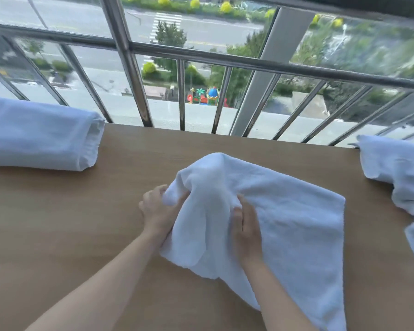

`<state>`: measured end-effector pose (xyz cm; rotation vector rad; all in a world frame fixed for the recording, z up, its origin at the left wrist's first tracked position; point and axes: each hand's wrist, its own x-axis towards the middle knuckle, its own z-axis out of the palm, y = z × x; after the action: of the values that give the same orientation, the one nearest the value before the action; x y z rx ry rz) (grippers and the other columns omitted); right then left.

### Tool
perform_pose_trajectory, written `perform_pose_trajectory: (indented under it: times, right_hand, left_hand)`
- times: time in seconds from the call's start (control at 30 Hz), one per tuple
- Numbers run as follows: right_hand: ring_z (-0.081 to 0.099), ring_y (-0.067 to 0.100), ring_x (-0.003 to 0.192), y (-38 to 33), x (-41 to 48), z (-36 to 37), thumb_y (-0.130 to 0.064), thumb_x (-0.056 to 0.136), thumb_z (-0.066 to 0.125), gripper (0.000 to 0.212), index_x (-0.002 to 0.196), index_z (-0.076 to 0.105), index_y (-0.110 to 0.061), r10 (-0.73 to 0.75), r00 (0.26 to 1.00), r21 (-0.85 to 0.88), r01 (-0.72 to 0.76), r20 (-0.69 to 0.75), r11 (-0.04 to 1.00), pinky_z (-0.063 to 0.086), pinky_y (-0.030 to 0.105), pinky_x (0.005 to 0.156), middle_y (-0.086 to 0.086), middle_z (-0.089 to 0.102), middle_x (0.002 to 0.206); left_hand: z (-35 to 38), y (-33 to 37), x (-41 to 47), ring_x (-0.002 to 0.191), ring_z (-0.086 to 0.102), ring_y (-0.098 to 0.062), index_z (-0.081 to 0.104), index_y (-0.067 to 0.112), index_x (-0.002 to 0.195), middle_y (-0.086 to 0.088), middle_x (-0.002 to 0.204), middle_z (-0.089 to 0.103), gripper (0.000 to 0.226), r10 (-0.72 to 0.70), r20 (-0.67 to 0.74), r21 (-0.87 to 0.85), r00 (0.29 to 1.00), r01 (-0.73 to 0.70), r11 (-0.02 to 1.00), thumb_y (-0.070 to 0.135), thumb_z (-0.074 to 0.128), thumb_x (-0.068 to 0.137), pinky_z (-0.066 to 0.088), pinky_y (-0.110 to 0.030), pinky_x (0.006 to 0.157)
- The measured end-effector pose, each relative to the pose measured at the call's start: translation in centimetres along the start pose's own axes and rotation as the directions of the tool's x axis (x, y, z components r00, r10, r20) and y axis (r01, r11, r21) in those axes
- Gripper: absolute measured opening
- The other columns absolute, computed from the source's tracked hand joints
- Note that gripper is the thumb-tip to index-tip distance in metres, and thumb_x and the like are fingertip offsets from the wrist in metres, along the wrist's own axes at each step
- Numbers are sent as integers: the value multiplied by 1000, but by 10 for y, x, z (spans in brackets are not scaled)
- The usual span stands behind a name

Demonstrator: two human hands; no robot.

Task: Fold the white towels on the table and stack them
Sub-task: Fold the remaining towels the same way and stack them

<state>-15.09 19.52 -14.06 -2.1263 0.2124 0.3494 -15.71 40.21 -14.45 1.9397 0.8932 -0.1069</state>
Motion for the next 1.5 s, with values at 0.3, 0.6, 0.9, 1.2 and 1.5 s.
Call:
perform_pose_trajectory:
  times: [0.3, 0.6, 0.9, 1.2, 1.5]
  right_hand:
    - [49, 22, 87, 11, -118, 54, -28, 98, 57, 14, 87, 48, -24, 42, 875, -146, -127, -482, 981, 39, 37, 76, -6, 49, 89]
    - [59, 14, 93, 1, -164, 105, -29, 96, 58, 11, 95, 53, -39, 330, 913, 280, -260, -240, 924, 44, 23, 72, -8, 59, 99]
    - [38, 23, 133, -1, -173, 129, -20, 89, 70, 60, 143, 45, -21, 295, 855, 161, -249, -426, 955, 40, 37, 105, 3, 31, 146]
    - [59, 12, 105, -33, -172, 184, -50, 92, 54, 34, 120, 52, -30, 671, 637, 873, 7, -379, 487, 44, 28, 81, -6, 61, 119]
    - [69, 18, 91, -59, -181, 213, -84, 73, 56, 73, 119, 68, -30, 655, 738, 928, -112, -161, 354, 52, 31, 74, -1, 73, 106]
  left_hand:
    - [-31, -24, 24, 82, 71, -8, 68, 32, 94, 12, 93, 74, 63, 5, 452, -49, 892, 19, 999, 74, 81, 48, 54, -28, 69]
    - [-54, -47, 9, 107, 70, -18, 63, 22, 120, 3, 115, 74, 33, 114, 635, -242, 764, 57, 968, 30, 76, 90, 56, -40, 92]
    - [-99, -37, 36, 101, 72, -24, 65, 21, 122, -6, 119, 72, 32, 186, 662, -334, 726, 64, 940, 38, 66, 94, 58, -32, 69]
    - [-146, -61, 101, 126, 60, -29, 48, 35, 142, -5, 141, 59, 50, 248, 908, -277, 338, 39, 960, 33, 68, 96, 55, -46, 94]
    - [-167, -47, 143, 89, 74, -25, 71, 13, 122, -12, 108, 75, 66, -61, 946, 9, 320, 162, 987, 47, 86, 68, 58, -32, 67]
